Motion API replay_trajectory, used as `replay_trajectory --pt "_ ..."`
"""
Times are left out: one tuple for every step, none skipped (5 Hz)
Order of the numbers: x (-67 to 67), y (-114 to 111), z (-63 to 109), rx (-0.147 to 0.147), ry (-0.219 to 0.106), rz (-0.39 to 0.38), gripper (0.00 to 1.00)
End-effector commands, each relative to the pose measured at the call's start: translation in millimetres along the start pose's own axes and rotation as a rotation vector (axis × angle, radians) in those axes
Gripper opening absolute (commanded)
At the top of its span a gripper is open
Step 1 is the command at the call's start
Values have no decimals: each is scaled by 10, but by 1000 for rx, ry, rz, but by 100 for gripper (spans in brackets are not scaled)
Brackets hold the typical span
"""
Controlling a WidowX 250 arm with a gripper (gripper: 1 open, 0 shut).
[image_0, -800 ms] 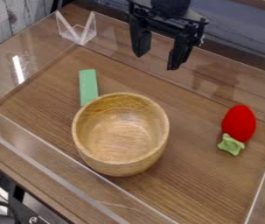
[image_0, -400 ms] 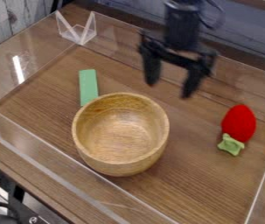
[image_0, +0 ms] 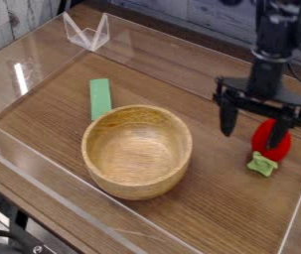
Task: Move the red object to the left side of the table
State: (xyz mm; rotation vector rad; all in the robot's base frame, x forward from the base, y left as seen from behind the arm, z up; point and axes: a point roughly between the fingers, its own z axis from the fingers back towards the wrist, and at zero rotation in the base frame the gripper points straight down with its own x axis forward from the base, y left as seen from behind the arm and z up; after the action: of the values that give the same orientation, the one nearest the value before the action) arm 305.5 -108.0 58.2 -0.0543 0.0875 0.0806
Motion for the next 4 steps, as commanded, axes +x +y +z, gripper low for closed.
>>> replay_trajectory --pt "198 -186 223 -47 -87 -55 100" --pt "288 -214 238 -67 -100 -88 100" --pt "376 -183 250 -71 -112 -84 100" --pt "436 -117 252 -73 -115 -69 100"
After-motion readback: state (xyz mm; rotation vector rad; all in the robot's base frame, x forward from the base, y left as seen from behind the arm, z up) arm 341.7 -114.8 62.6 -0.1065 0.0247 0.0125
